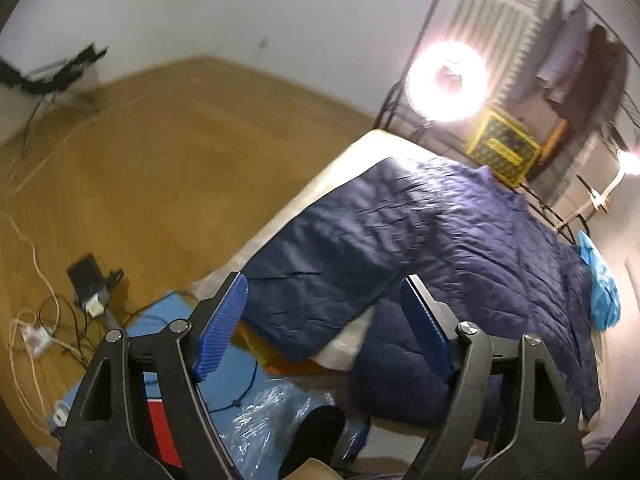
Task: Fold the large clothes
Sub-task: 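Grasp the jacket sleeve cuff with the left gripper and lift it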
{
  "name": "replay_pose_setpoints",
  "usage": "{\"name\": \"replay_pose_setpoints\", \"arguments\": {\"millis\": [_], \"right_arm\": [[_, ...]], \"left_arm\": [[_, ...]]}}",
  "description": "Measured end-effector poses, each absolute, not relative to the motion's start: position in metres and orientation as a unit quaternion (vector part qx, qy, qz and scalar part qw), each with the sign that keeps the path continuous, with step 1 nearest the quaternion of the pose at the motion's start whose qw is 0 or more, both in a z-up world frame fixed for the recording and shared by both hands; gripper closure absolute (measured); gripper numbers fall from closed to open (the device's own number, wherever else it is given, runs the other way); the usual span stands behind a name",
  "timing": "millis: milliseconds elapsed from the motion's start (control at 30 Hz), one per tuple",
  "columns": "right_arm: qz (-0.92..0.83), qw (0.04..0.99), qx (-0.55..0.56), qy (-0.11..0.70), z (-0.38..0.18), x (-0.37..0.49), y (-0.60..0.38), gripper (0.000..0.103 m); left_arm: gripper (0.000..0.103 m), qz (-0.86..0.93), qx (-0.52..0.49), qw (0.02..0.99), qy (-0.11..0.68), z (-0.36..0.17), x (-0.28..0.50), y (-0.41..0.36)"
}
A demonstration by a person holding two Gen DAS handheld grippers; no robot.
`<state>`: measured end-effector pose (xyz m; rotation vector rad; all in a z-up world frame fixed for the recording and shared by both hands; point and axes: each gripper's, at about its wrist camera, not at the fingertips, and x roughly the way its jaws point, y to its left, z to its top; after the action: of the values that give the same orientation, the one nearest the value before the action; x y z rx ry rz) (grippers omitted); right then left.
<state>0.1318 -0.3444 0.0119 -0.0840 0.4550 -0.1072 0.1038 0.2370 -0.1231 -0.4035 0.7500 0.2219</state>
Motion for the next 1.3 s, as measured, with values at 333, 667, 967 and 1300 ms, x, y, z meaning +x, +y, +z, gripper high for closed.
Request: {"name": "replay_pose_setpoints", "arguments": {"millis": [333, 667, 967, 1300], "right_arm": [[-0.080, 0.969, -0.057, 0.225, 0.009, 0.197, -0.351, 0.003], [0.015, 0.971, -0.004, 0.238, 0.024, 0.198, -0.290, 0.003], [0.092, 0.963, -0.028, 0.250, 0.004, 0.200, -0.209, 0.004], [0.147, 0.940, -0.052, 0.304, -0.031, 0.229, -0.172, 0.028]], "left_arm": [[0.024, 0.121, -0.315, 0.831, 0.442, -0.231, 0.134, 0.297], [0.040, 0.112, -0.355, 0.797, 0.476, -0.282, 0.153, 0.305], [0.092, 0.111, -0.346, 0.806, 0.467, -0.276, 0.160, 0.305], [0.098, 0.017, -0.314, 0.858, 0.406, -0.205, 0.191, 0.268]]}}
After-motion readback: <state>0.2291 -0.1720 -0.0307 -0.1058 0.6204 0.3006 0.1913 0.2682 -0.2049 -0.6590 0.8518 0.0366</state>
